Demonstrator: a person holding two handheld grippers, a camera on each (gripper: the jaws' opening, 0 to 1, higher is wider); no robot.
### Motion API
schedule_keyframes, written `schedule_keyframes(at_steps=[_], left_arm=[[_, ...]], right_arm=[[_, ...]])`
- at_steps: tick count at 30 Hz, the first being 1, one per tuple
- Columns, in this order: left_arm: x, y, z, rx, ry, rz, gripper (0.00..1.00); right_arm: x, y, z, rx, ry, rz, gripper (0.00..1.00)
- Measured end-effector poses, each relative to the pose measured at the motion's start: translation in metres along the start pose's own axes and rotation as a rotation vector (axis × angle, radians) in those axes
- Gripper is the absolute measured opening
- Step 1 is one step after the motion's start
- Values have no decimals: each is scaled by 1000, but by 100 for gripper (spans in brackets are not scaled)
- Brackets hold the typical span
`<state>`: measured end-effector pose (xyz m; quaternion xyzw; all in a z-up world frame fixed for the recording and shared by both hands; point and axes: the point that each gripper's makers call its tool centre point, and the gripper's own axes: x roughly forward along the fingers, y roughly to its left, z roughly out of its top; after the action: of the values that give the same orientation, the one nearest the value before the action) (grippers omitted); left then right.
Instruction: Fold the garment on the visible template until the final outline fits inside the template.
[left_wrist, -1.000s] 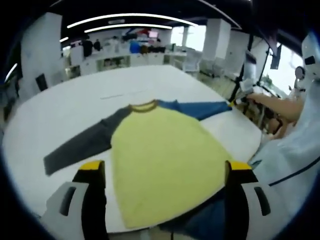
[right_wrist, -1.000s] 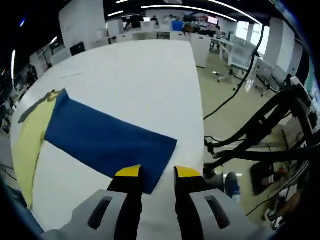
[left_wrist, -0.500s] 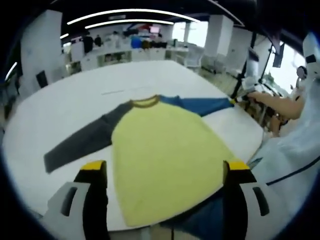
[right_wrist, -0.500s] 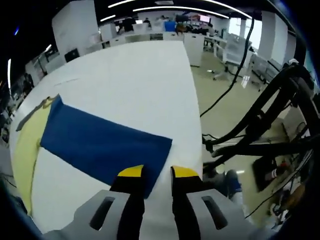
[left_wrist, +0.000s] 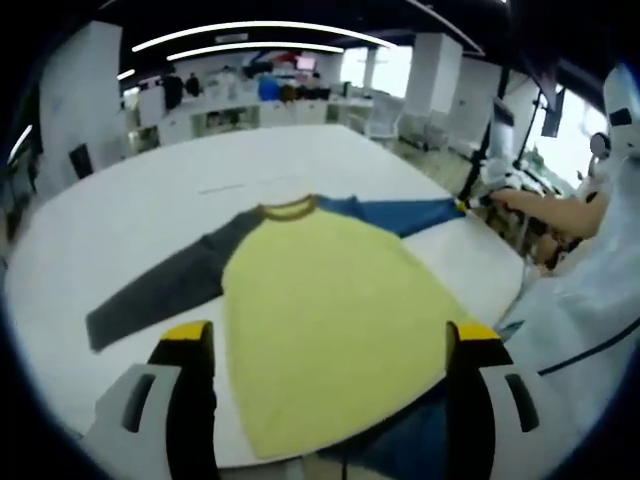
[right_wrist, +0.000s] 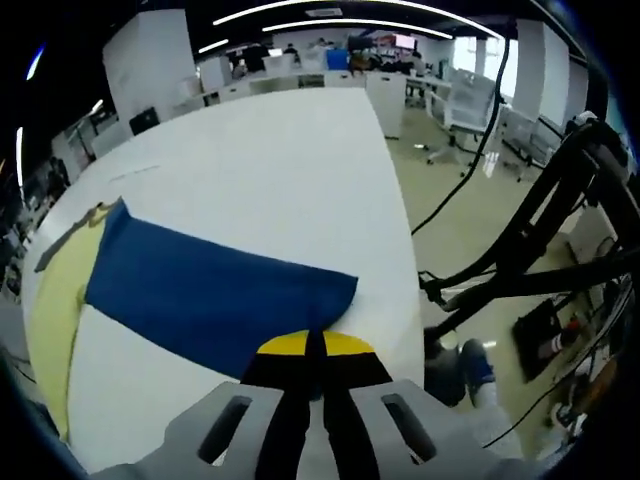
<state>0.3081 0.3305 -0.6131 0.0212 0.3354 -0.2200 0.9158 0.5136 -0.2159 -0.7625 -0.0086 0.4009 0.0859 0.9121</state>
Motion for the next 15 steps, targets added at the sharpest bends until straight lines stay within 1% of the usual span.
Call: schedule_keyframes(at_steps=[6,11,13,15], left_arm=[[-3,0,1,10,-3,-18,94],[-7,3,5,22,-13,-17,95],[-8,2,7,32,-17,-27,96],[-9,3,6,36,-10,-30,96]], right_arm=[[-3,4,0,4,-7,-20,2],[-2,2,-1,28,3,-21,2],[-1,0,0,38,10,-21,2],[0,0,0,8,20,-33,2]])
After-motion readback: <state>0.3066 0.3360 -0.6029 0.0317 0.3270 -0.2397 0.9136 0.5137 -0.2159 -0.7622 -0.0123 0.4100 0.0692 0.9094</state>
